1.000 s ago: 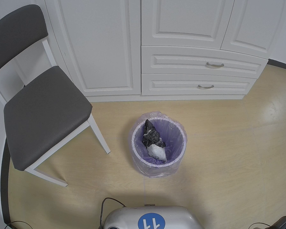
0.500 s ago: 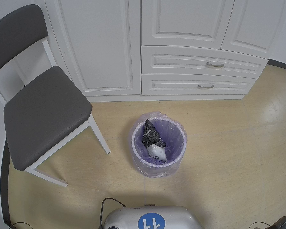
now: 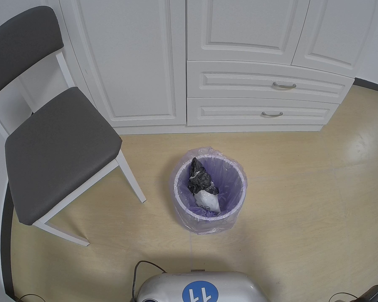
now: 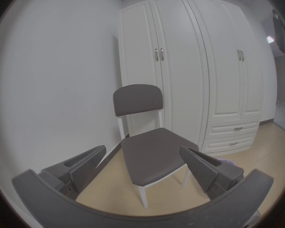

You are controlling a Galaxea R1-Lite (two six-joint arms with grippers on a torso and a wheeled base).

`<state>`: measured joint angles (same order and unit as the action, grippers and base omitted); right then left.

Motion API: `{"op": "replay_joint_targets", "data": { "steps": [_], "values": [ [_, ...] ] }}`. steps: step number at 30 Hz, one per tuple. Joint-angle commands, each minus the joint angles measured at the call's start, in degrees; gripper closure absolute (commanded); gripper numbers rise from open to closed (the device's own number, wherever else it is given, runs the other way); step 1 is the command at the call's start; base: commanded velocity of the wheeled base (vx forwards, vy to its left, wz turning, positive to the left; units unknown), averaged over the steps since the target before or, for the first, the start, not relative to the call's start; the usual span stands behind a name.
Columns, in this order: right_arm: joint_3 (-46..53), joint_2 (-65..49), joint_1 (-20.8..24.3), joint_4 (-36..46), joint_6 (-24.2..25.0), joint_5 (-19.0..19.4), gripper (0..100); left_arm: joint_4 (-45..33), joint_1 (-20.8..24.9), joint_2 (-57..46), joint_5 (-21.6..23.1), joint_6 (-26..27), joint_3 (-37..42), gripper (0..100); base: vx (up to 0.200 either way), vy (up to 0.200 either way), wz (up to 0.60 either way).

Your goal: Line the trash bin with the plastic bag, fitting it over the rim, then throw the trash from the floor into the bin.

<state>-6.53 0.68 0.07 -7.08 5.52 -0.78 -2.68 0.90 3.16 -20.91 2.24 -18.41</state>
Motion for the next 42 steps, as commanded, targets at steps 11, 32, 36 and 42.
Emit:
{"op": "replay_joint_targets", "data": {
  "steps": [11, 32, 36, 42],
  "values": [
    [-0.06, -0.68, 0.01, -8.12, -3.33, 0.34, 0, 8.31, -0.81, -2.89, 15.19, -3.91, 7.86, 0, 0.0, 0.0, 0.0],
    [6.53, -0.68, 0.01, -16.65, -11.06, 0.52, 0, 5.05, -0.81, -2.98, 16.78, -3.65, 18.32, 0, 0.0, 0.0, 0.0],
    [6.53, -0.68, 0.01, -14.36, -10.88, 0.69, 0, 4.7, -0.81, -3.07, 17.57, -3.56, 18.41, 0, 0.0, 0.0, 0.0],
    [6.53, -0.68, 0.01, -8.12, -10.27, 0.69, 0, 2.68, -0.81, -2.98, 21.52, -1.98, 18.32, 0, 0.0, 0.0, 0.0]
  ]
}}
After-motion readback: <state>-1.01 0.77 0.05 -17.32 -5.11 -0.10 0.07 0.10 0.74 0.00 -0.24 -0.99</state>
